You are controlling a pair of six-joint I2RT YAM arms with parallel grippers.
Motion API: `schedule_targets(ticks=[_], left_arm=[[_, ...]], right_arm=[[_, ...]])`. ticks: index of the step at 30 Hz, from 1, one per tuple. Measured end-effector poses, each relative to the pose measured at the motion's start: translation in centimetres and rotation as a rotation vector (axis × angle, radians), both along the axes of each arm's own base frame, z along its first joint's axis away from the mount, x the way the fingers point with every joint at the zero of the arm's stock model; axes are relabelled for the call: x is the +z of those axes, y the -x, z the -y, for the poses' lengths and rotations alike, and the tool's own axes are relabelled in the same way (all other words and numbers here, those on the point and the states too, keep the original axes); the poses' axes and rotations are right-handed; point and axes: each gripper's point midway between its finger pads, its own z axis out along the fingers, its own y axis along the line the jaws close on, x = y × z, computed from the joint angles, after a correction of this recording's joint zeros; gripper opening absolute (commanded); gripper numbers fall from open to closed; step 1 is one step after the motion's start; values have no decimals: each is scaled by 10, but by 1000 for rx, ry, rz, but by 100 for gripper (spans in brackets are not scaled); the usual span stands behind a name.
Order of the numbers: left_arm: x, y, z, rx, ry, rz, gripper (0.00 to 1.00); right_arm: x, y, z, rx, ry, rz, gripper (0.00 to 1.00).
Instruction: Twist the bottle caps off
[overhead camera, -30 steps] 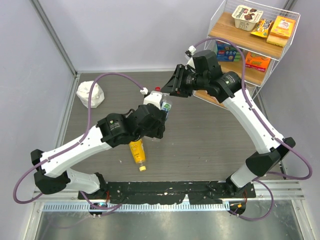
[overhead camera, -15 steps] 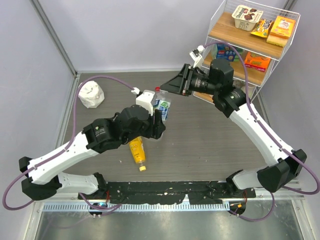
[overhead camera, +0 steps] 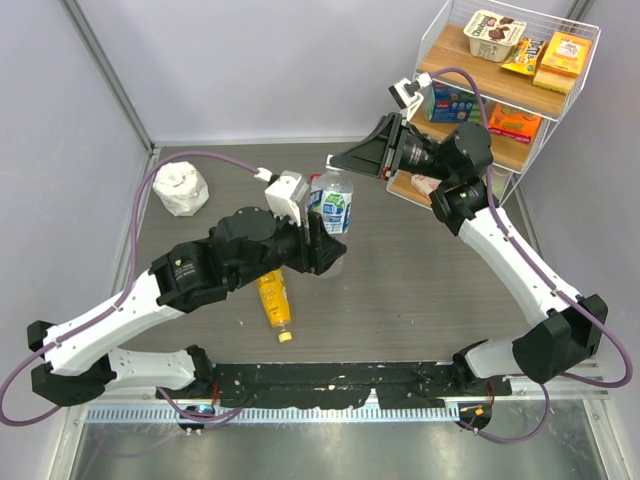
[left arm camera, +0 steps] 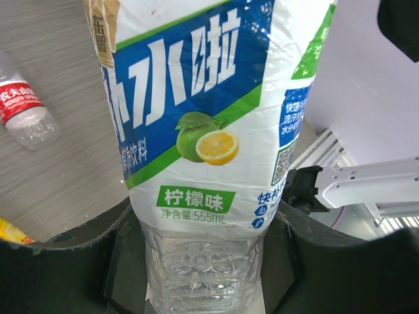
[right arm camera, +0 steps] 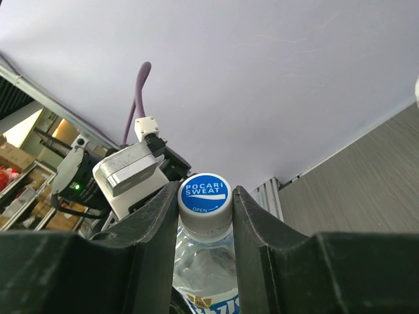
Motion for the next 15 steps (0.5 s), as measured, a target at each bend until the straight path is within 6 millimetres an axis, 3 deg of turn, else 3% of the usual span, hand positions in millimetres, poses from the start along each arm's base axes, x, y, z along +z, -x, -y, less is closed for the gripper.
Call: schedule_targets(ticks=[7,10,15], left_arm=[[7,5,4,-34,43,11,0],[7,5,6,-39,51,12,0],[-2,7,6,-47,27,-2,0]], right_arm=[[5,6,5,48,-14,26,30],[5,5,8,50,-9,22,34],[0,-4,11,14,12,-28,67]])
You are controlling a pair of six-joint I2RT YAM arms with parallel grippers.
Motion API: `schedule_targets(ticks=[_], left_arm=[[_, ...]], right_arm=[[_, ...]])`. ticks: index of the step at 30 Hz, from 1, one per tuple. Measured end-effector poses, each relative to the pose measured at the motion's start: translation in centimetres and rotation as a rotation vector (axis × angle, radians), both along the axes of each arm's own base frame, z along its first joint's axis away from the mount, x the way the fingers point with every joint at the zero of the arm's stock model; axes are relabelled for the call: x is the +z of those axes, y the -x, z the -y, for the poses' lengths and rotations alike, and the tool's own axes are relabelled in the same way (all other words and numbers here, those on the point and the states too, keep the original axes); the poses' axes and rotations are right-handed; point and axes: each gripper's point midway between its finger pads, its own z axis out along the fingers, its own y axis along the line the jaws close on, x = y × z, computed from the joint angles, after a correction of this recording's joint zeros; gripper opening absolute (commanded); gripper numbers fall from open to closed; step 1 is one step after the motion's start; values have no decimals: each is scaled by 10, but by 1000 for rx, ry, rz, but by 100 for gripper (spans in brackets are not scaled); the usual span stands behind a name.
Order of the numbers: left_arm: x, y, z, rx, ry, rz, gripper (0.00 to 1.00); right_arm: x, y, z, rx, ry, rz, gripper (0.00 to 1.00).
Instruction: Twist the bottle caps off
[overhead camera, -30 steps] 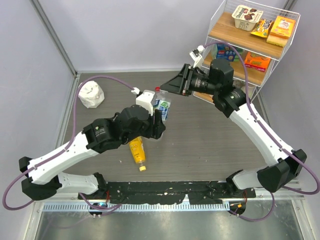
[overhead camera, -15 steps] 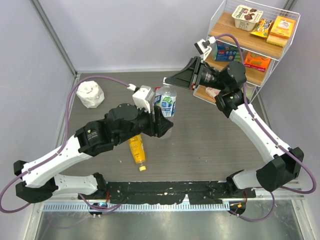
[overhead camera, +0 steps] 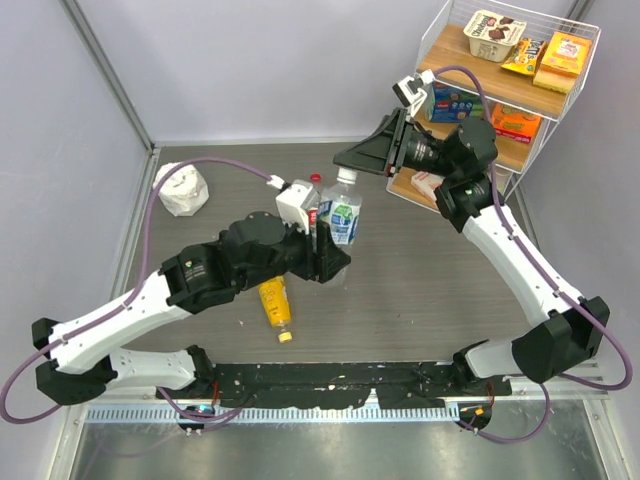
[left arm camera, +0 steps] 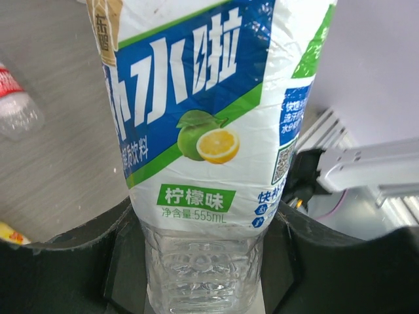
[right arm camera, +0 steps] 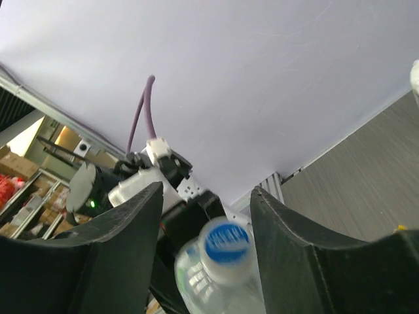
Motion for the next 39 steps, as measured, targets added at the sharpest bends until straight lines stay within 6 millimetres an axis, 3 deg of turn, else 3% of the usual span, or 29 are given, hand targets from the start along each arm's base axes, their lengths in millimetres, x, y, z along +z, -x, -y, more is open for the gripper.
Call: schedule_targets(ticks=[3,7,15,20,25,30,39], left_arm=[[-26,5,0,-21,-79,-35,0],[-47,7,-3,-29,-150,-67,0],[-53,6,-9,-6,-180,-76,0],[-64,0,-20,57,-236,-93,0],[-70,-10,-22,113,-310,-103,0],[-78,-18,-23,164,-377,-118,0],[-84,-23,-26,207,-437,-134,0]], right_arm=[[4,-8,5,-54,9,-20,84],[8,-17,15,-129,22,-22,94],[5,-38,27,-291,129,-90,96],[11,-67,40,-464,260,-150,96],[-28,-83,53,-577,431,-296,95],[-77,-77,47,-598,583,-428,96],[-108,-48,17,-534,689,-468,87]])
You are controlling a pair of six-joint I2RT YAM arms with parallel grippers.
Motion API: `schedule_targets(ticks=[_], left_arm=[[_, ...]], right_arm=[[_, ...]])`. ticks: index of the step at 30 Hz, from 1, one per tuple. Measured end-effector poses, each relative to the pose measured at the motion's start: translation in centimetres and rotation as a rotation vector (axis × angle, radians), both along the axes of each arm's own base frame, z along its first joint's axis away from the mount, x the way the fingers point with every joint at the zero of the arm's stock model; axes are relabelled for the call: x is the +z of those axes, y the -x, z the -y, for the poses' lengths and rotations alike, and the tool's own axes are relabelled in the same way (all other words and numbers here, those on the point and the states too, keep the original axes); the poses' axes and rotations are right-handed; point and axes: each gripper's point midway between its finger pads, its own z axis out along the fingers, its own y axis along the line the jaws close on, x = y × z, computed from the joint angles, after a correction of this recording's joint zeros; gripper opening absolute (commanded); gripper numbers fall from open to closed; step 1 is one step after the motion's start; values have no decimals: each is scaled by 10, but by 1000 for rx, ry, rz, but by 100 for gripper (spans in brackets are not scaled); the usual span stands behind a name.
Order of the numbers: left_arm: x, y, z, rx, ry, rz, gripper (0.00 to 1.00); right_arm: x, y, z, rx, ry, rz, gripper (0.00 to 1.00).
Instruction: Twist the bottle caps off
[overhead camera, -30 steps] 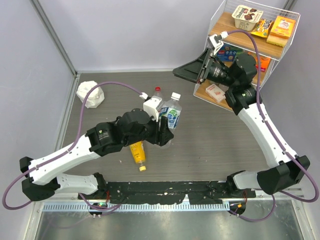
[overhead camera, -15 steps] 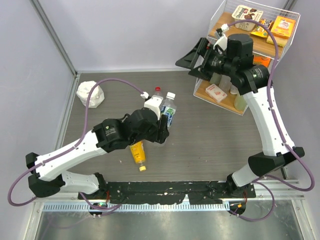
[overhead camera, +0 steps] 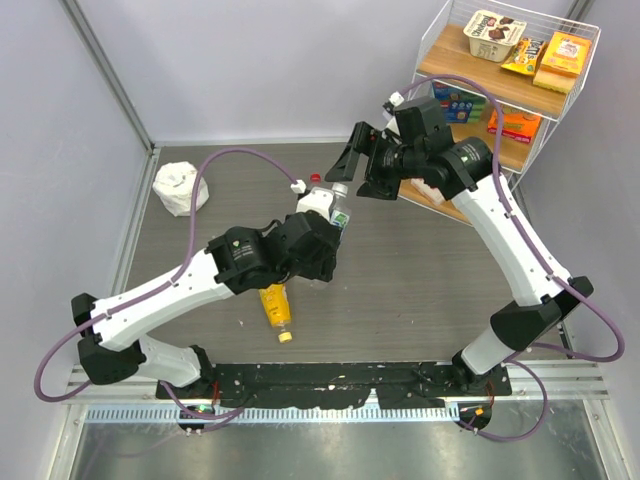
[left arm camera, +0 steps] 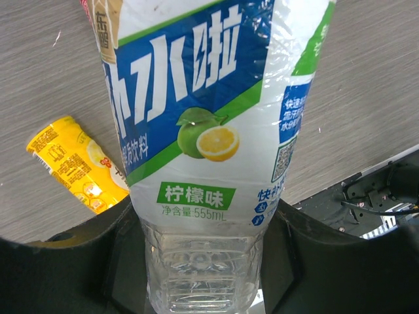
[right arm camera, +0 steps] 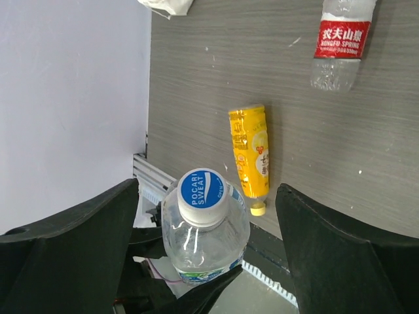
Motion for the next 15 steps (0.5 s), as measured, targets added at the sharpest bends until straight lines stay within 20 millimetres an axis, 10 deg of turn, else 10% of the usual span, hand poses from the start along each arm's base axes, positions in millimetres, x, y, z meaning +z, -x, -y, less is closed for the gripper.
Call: schedule_targets(ticks=[15], left_arm=[[0,0,0,1,-24,-10,0]], right_arm=[[-20,4,-5,3,36,-37,53]])
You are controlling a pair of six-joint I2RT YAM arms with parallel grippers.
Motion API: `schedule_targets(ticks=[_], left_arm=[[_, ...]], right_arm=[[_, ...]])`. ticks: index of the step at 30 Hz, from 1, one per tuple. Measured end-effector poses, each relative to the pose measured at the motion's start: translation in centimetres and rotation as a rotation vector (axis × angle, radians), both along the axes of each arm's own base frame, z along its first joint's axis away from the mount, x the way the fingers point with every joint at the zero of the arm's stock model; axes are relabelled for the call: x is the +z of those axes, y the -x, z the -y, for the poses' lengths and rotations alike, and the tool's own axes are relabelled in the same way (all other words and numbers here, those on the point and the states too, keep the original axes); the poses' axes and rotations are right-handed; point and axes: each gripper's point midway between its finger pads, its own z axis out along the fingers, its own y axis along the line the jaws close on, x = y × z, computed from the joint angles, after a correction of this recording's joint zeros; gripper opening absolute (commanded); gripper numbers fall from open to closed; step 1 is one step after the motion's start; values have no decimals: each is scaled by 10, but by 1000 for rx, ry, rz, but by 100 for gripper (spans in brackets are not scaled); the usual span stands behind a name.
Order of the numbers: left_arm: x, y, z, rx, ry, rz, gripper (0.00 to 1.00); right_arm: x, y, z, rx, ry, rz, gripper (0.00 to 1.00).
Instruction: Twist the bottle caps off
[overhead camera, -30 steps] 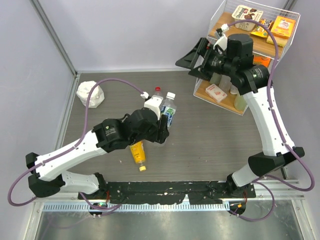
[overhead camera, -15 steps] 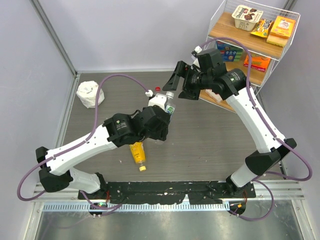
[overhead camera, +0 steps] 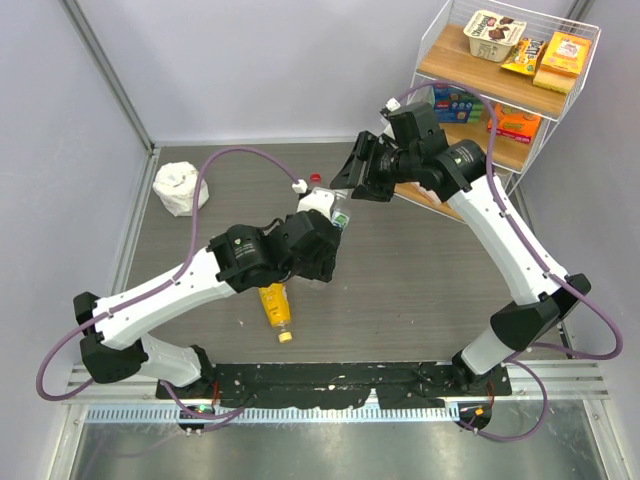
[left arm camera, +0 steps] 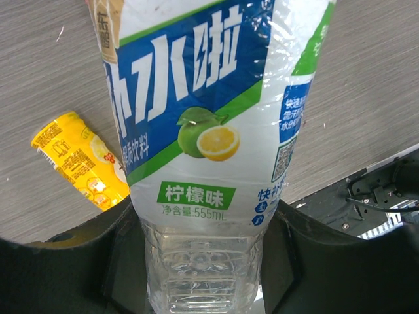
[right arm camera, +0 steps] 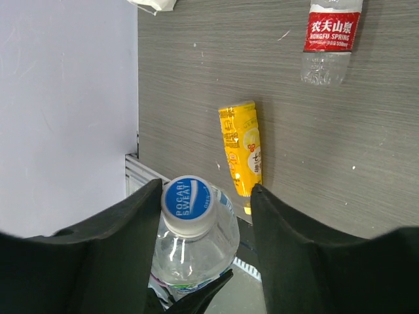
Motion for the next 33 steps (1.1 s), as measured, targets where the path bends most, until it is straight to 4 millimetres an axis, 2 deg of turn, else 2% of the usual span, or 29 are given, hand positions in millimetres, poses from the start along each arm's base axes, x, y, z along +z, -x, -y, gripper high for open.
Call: schedule_targets(ticks=[1,2,5,6,7,16,24,33], left_arm=[[0,0,0,0,-1,-1,0],[-1,1,-1,-3,-5,-6,0],[-4,2,-2,-5,-15,-14,0],[-4,3,-2,-3,-17,-16,0],[-4,3,-3,-2,-19,-17,0],[-5,4,-6,2,-27,-20,0],[15,11,-4,-33,88,-2,0],[37,22,16,-119,272,9,0]], right_arm=[[-1,0,0,1,0,-3,47],[-2,0,-2,5,-6,-7,34],[-2,-1,-4,13,-17,-2,17],[-2,-1,-5,16,-18,-1,6],[-2,-1,-6,19,-19,0,2],[0,1,-15,73,-102,60,2],[28,11,-17,171,-269,195,2],[60,24,-6,290,-512,302,2]])
